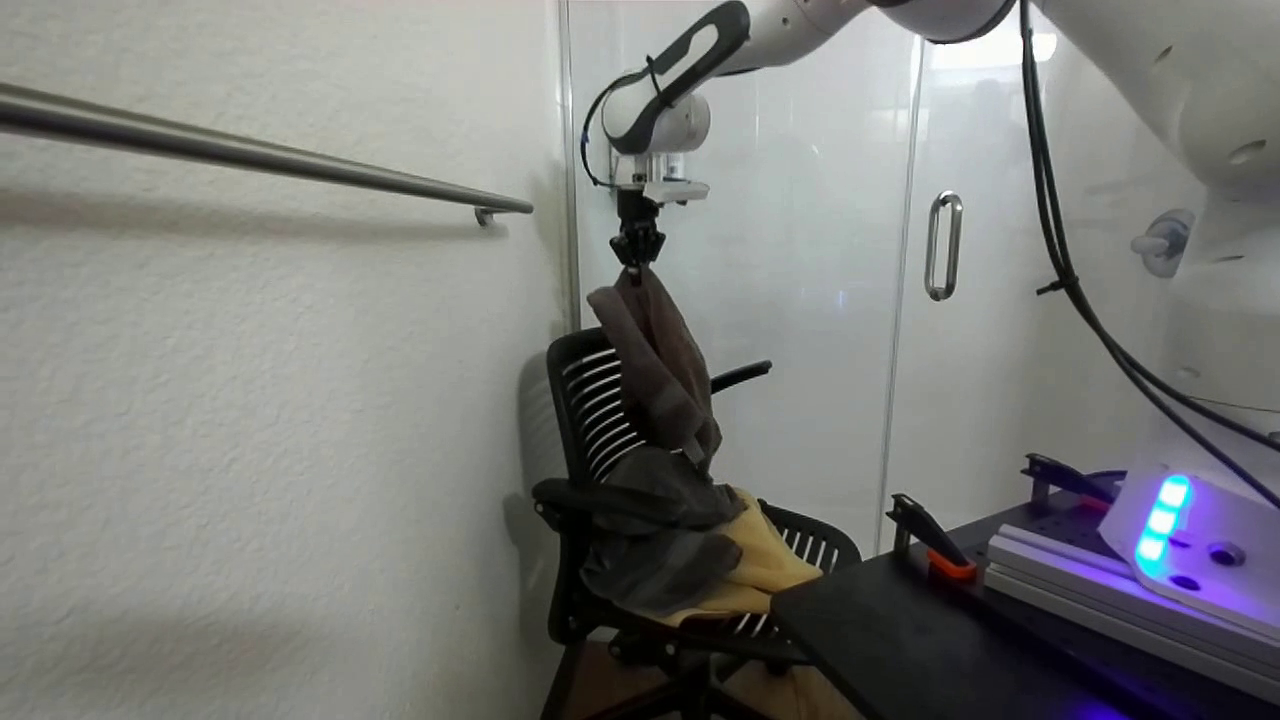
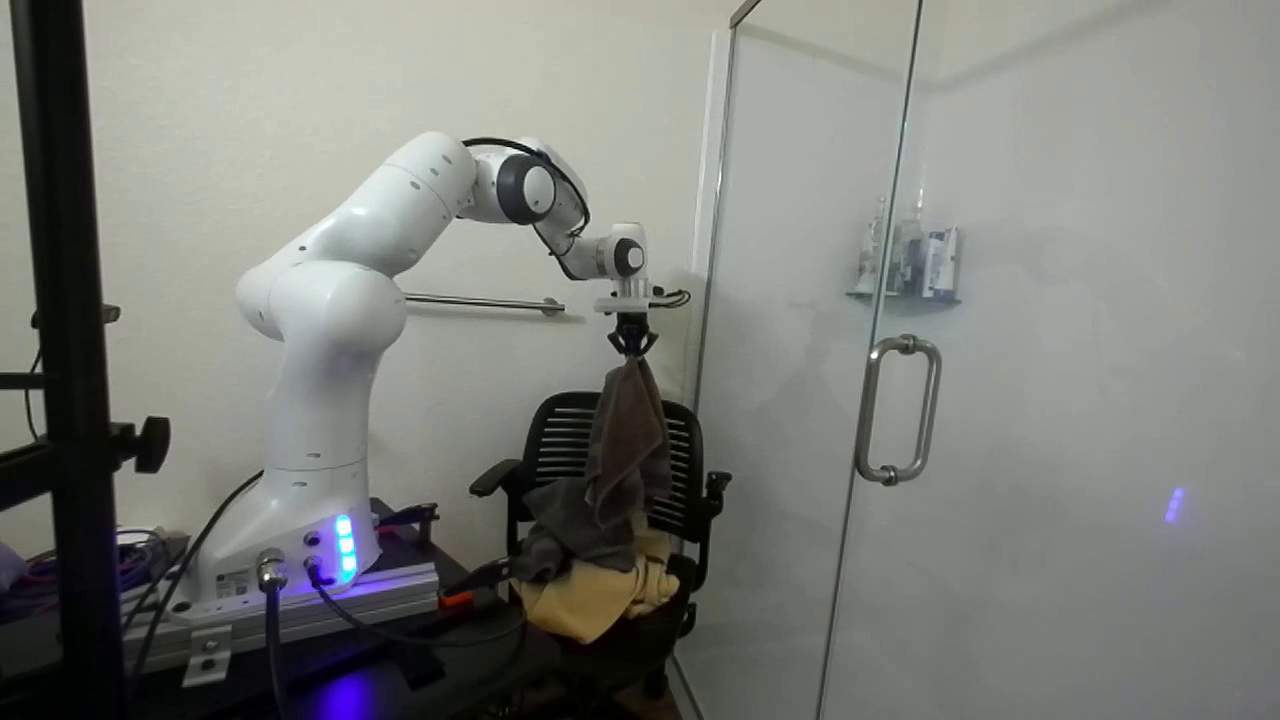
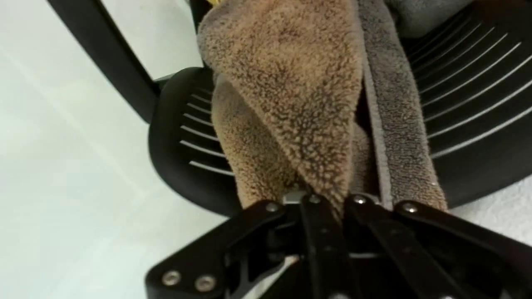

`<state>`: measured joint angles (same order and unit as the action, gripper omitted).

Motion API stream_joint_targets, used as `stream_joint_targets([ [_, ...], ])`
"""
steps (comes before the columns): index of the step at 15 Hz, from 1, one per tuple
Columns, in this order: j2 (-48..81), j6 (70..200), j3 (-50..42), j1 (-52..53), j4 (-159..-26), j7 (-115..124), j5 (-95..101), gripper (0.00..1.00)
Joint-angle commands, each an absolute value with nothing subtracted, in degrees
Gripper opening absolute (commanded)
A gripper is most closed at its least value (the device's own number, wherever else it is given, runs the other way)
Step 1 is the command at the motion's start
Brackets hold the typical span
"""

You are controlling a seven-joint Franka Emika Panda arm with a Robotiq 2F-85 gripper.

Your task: Pick up the towels and place them on the top rail

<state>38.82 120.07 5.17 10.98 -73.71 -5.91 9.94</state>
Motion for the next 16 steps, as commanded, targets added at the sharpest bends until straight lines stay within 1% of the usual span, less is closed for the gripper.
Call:
stream_joint_targets([
  [1, 31.94, 116.64, 0.44, 15.46, -73.62, 3.86, 16.5, 0.02],
  [3, 29.61, 115.75, -1.36, 17.6, -72.35, 9.3, 21.47, 0.02],
  [6, 27.2, 117.8, -3.28, 19.96, -72.38, 16.33, 28.59, 0.02],
  [9, 26.89, 115.5, -2.13, 19.67, -72.06, 16.99, 27.64, 0.02],
  [10, 27.29, 116.8, -2.15, 19.63, -71.63, 16.68, 27.98, 0.07],
  [12, 27.48, 116.5, -2.13, 19.67, -71.66, 16.88, 27.92, 0.07],
  [13, 27.54, 116.49, -2.13, 19.67, -71.69, 16.91, 27.92, 0.02],
  [15, 27.18, 120.71, -0.56, 18.18, -74.44, 14.18, 25.02, 0.02],
  [16, 26.66, 125.97, 0.43, 16.98, -76.19, 11.11, 23.58, 0.02],
])
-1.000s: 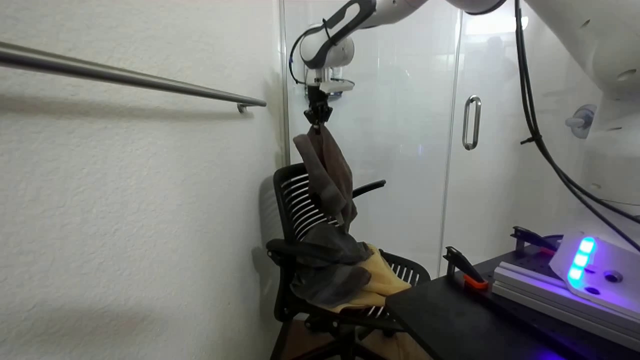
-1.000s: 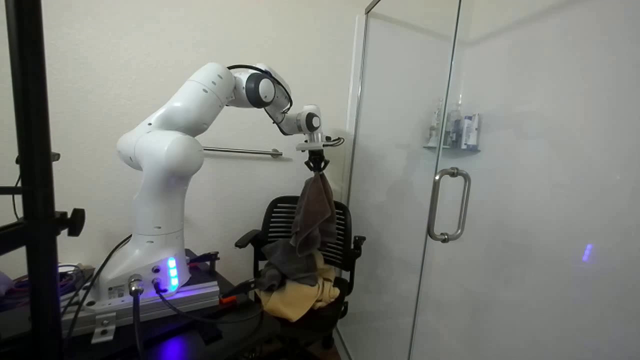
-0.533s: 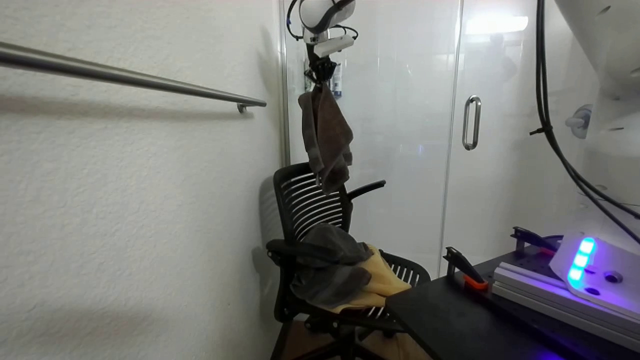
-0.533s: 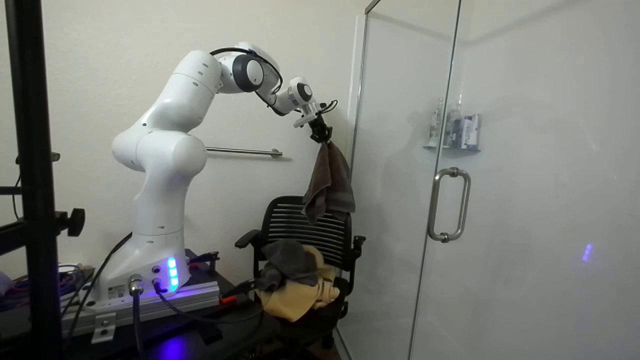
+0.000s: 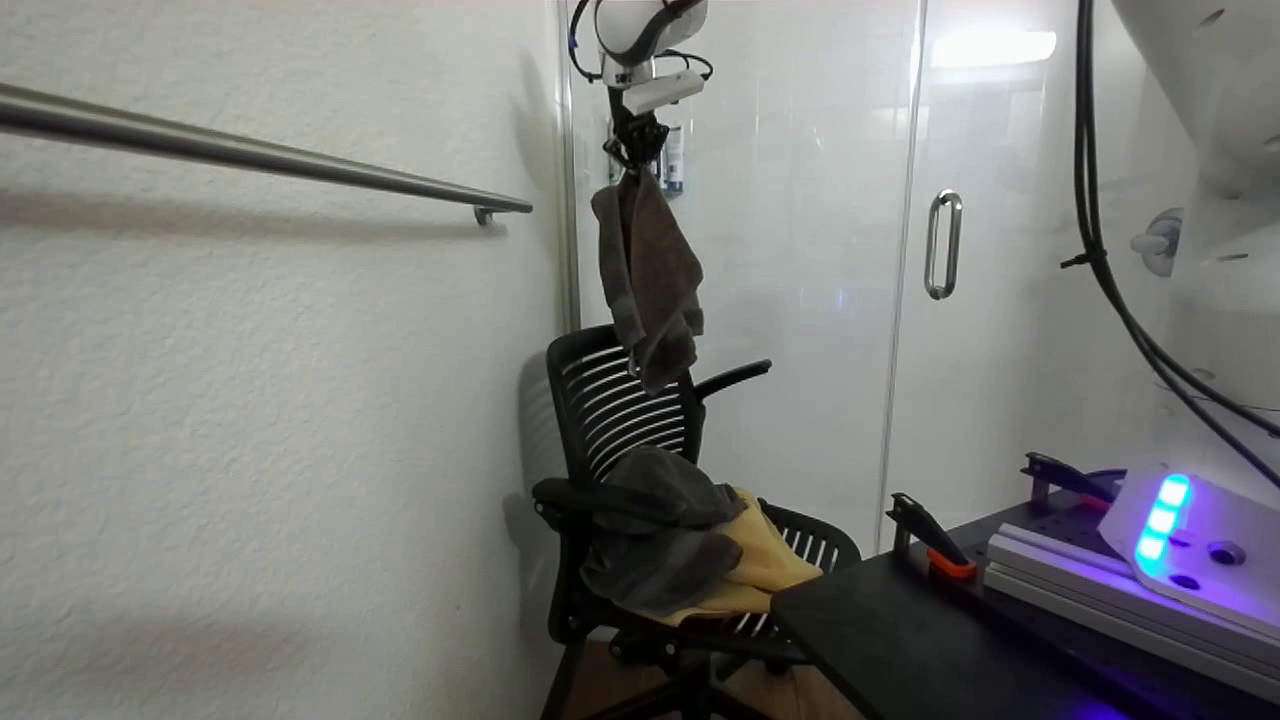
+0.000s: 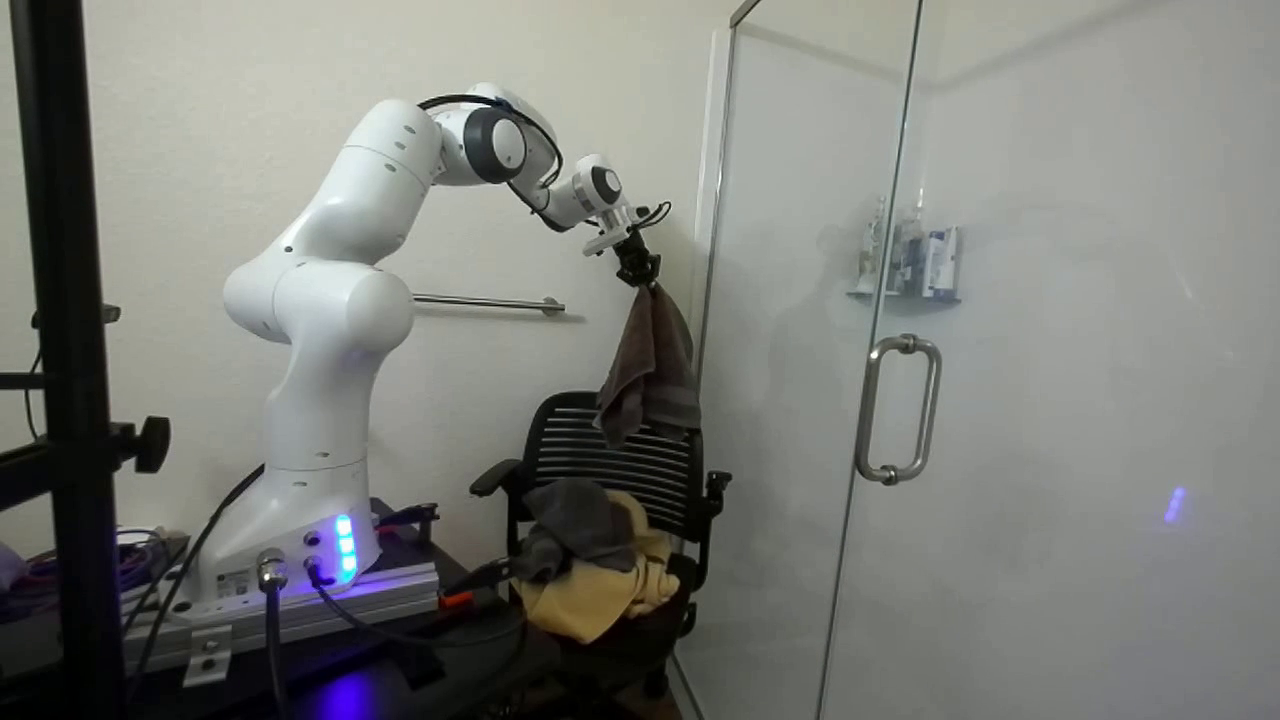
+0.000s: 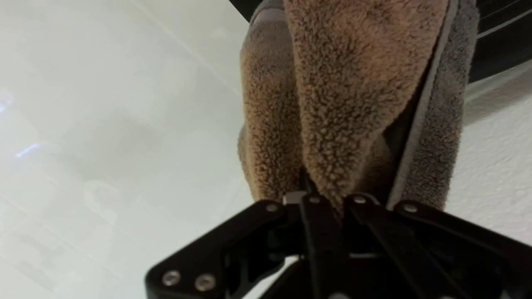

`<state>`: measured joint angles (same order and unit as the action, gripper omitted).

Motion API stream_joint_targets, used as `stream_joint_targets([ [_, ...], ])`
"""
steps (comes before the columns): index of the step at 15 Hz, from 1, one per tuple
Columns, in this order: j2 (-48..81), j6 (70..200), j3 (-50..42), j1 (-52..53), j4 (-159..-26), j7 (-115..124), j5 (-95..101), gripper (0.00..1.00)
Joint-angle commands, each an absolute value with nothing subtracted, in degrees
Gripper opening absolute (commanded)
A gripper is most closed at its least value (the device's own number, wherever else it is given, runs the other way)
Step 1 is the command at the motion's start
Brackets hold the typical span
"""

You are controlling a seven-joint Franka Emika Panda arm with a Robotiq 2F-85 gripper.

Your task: Pick up the towels and place them on the top rail

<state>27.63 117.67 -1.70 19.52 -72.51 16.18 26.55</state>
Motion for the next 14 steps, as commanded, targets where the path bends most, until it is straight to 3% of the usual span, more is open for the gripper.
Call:
stream_joint_targets([
  [1, 23.69, 128.44, 0.86, 17.29, -79.54, 9.89, 23.2, 0.02],
  [10, 30.49, 141.3, 13.6, 2.36, -80.33, -27.78, -0.41, 0.02],
  [14, 36.73, 137.17, 18.75, -2.17, -77.96, -44.48, -8.7, 0.02],
])
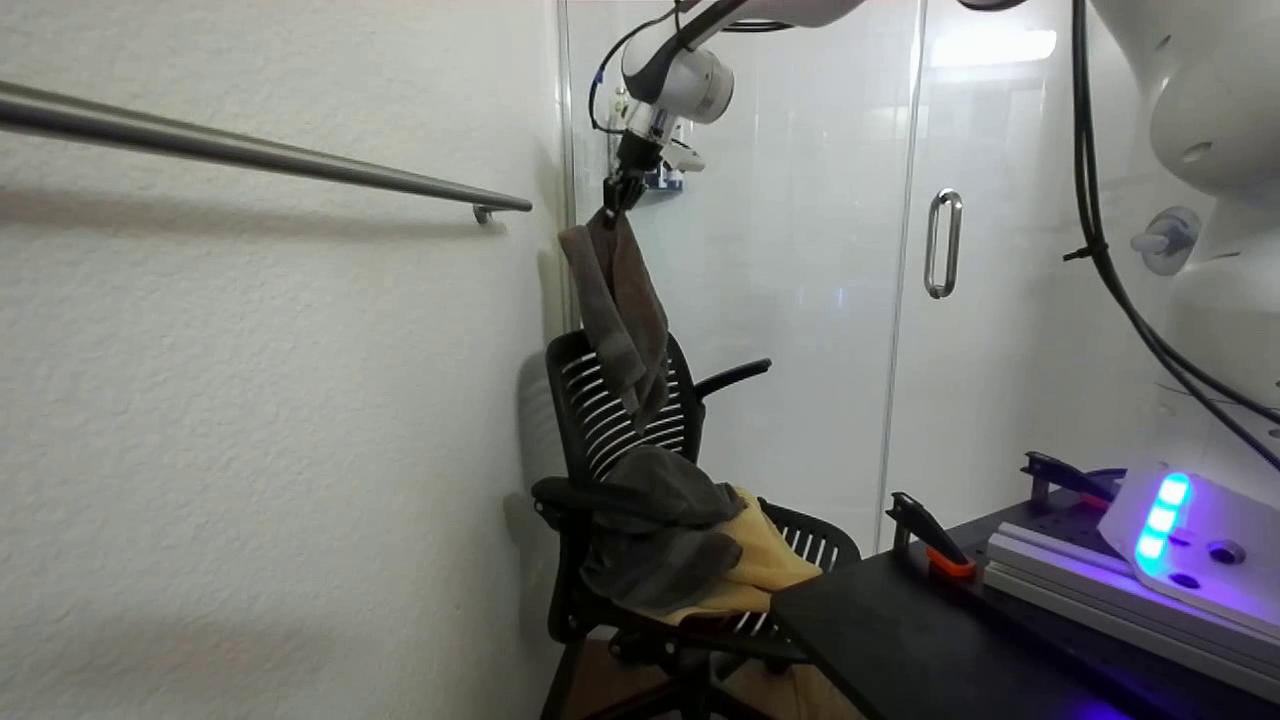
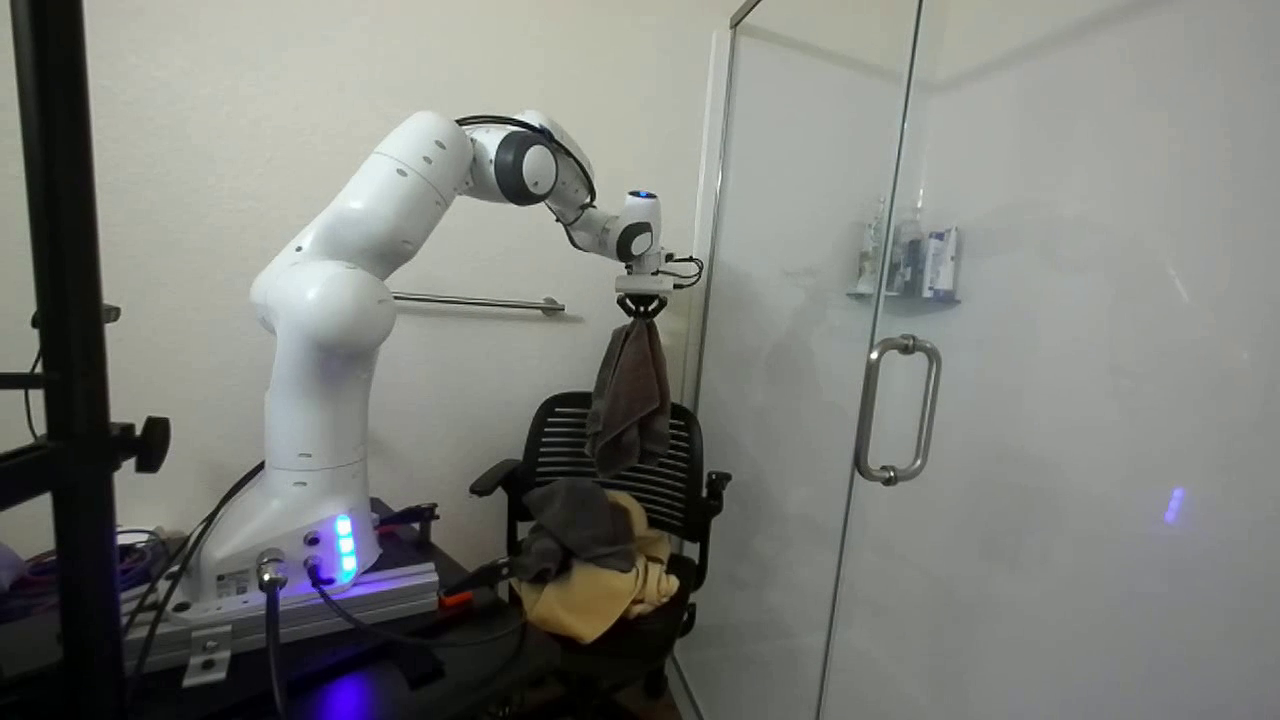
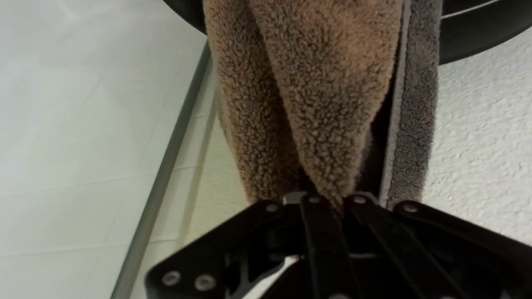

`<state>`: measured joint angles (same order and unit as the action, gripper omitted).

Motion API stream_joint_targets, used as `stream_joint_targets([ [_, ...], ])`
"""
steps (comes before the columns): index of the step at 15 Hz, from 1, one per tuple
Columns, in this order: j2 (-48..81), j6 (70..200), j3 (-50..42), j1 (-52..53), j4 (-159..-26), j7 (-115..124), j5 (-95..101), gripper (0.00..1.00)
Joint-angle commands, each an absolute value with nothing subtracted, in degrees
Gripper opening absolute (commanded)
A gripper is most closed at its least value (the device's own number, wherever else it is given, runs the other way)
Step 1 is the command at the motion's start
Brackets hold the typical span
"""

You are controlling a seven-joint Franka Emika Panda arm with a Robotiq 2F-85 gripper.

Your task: Pick up the towels and place them on the top rail

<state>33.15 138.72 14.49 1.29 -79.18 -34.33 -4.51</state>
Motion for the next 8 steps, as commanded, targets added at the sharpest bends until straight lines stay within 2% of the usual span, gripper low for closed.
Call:
stream_joint_targets([
  [1, 38.34, 135.01, 19.21, -2.56, -76.83, -47.73, -9.18, 0.02],
  [4, 34.62, 134.39, 16.3, -0.51, -82.98, -46.28, -7.49, 0.02],
  [8, 33.25, 143.74, 9.0, 5.36, -86.19, -31.24, 0.56, 0.02],
])
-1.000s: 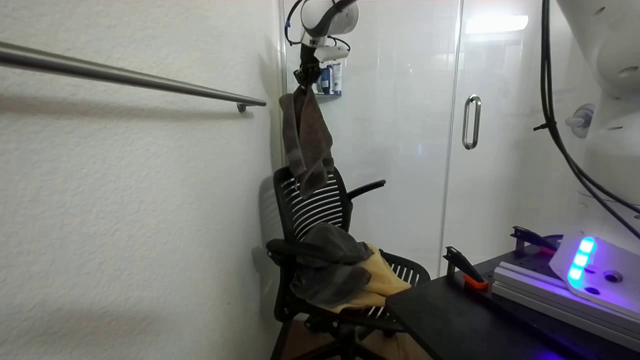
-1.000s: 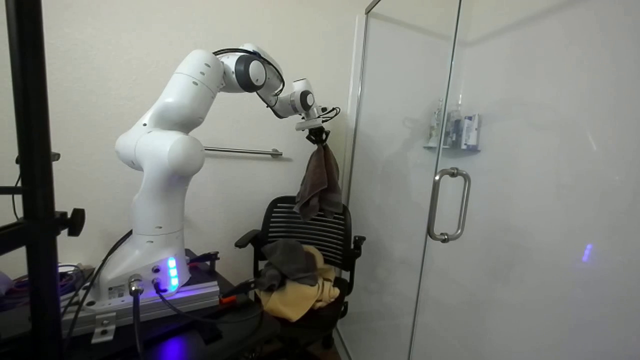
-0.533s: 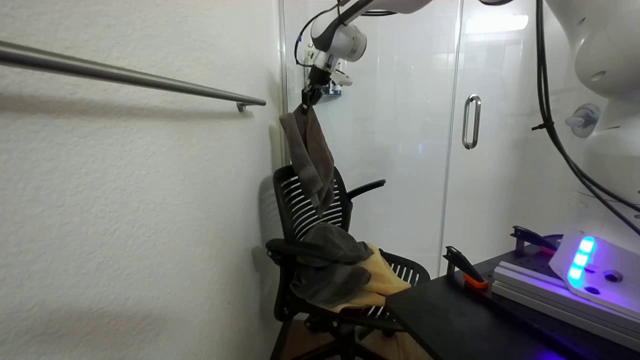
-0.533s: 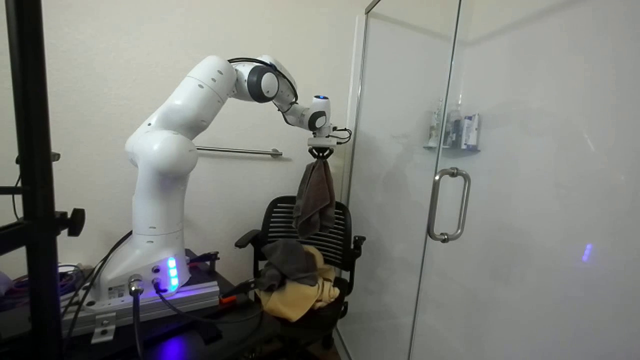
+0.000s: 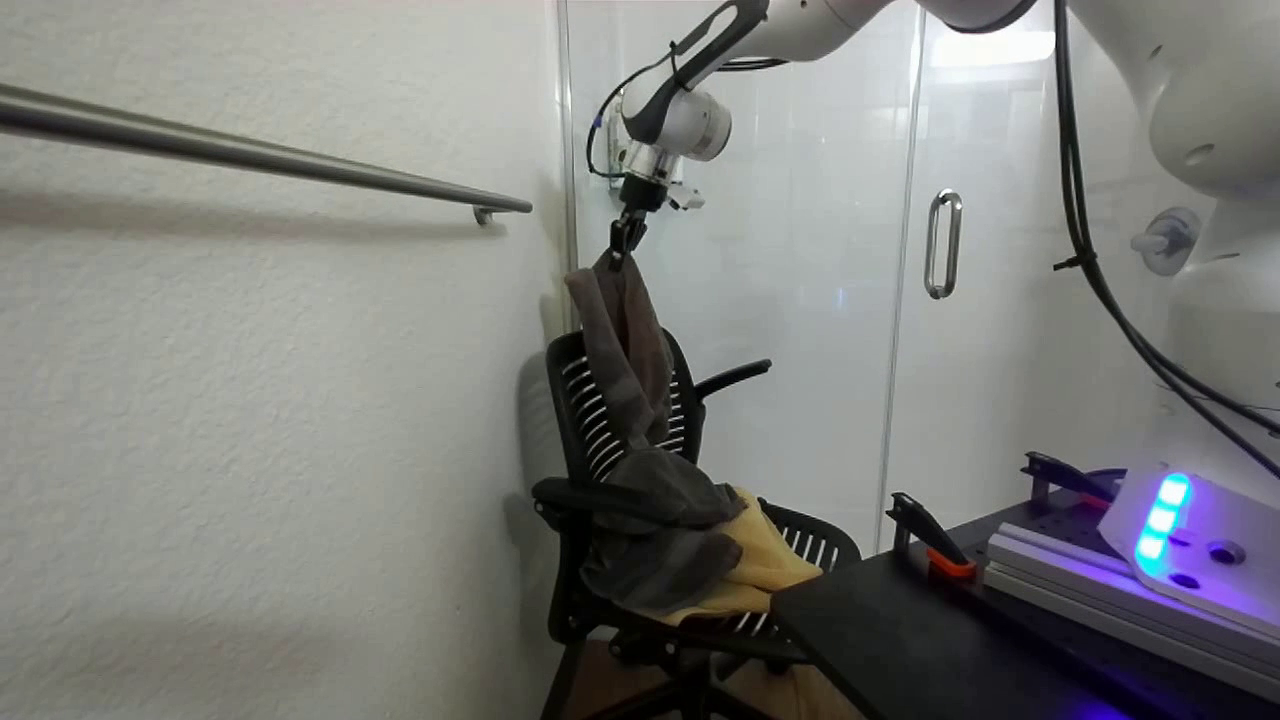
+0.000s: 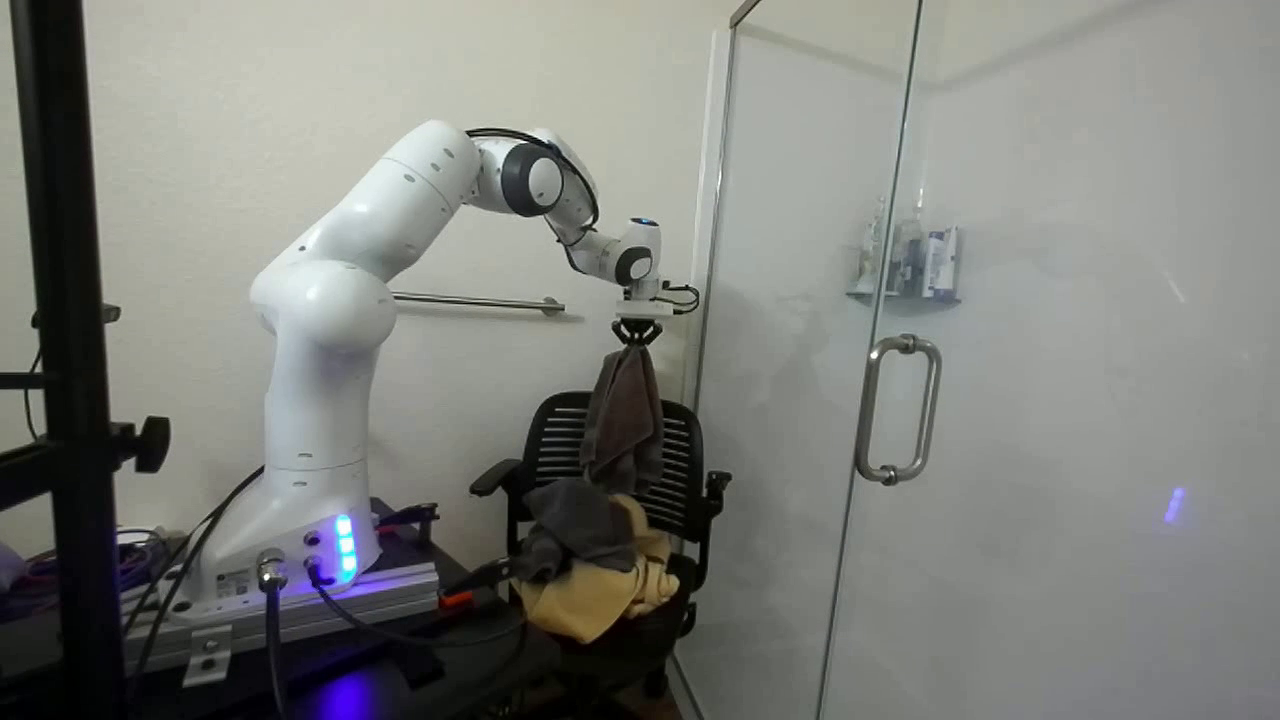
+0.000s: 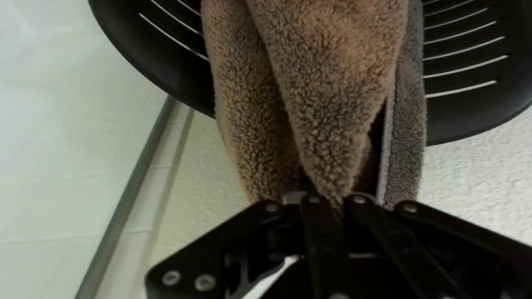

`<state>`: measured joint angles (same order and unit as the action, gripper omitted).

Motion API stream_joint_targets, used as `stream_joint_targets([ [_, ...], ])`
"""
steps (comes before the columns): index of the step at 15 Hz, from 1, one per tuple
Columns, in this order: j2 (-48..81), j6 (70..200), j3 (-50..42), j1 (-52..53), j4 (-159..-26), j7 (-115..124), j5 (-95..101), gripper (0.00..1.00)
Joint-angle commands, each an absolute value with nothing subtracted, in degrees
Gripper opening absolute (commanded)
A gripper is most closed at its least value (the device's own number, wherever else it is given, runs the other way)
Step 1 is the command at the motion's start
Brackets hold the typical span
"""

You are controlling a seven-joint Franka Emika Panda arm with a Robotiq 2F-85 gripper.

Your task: Pick up the towels and place them on the top rail

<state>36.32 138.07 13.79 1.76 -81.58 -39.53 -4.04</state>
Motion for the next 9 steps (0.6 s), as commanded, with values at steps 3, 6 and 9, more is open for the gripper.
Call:
stream_joint_targets([
  [3, 34.31, 148.79, 5.03, 8.32, -85.52, -18.56, 6.26, 0.02],
  [6, 35.31, 150.57, 0.82, 10.8, -82.5, -8.21, 10.39, 0.02],
  [9, 36.57, 144.0, 0.59, 10.32, -80.39, -5.0, 10.21, 0.32],
])
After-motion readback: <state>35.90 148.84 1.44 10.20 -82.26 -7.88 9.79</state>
